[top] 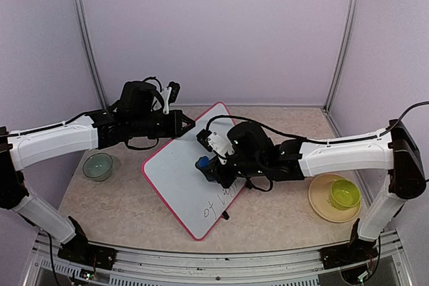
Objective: Erase the whiteboard
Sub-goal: Erase the whiteboard at the center of the board.
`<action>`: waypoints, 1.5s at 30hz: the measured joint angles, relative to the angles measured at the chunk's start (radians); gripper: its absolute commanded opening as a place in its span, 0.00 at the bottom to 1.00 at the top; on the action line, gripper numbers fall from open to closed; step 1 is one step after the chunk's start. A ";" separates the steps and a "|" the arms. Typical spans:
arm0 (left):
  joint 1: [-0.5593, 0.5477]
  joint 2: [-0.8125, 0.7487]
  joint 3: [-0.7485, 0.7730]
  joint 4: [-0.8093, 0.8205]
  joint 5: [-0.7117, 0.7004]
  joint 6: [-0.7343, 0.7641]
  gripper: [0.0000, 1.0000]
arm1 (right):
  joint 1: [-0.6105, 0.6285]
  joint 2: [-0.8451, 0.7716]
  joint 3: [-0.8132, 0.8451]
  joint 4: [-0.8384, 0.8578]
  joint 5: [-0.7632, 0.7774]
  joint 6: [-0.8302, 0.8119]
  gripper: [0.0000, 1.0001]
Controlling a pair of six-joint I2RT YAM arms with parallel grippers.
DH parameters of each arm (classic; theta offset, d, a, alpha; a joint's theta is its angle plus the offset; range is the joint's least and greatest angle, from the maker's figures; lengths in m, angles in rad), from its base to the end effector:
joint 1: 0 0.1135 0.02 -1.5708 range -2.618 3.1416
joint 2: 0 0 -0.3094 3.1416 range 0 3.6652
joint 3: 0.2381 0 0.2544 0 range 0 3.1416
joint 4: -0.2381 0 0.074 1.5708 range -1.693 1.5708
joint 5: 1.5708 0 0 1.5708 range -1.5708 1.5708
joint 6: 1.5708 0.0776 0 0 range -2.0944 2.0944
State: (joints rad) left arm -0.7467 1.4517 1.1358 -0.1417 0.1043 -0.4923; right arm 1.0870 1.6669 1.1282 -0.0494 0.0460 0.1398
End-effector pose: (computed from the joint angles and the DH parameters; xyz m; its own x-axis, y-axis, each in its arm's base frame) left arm 0.2679 -0.2589 0.3341 -0.6374 -0.0506 -0.7688 0.5025 0.7292 -0.4646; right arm 0.1979 0.3690 0.2621 -0.3763 -0.4168 -0.8274 -0.8221 0.5621 0.0907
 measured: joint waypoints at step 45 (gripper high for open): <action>-0.001 -0.001 -0.002 -0.007 -0.028 -0.001 0.00 | -0.189 -0.005 -0.130 0.103 -0.152 0.017 0.00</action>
State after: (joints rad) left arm -0.7479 1.4509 1.1339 -0.1486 0.0765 -0.4931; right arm 0.8982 1.6623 0.9981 0.0532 -0.1062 0.1566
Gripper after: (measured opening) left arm 0.061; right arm 0.219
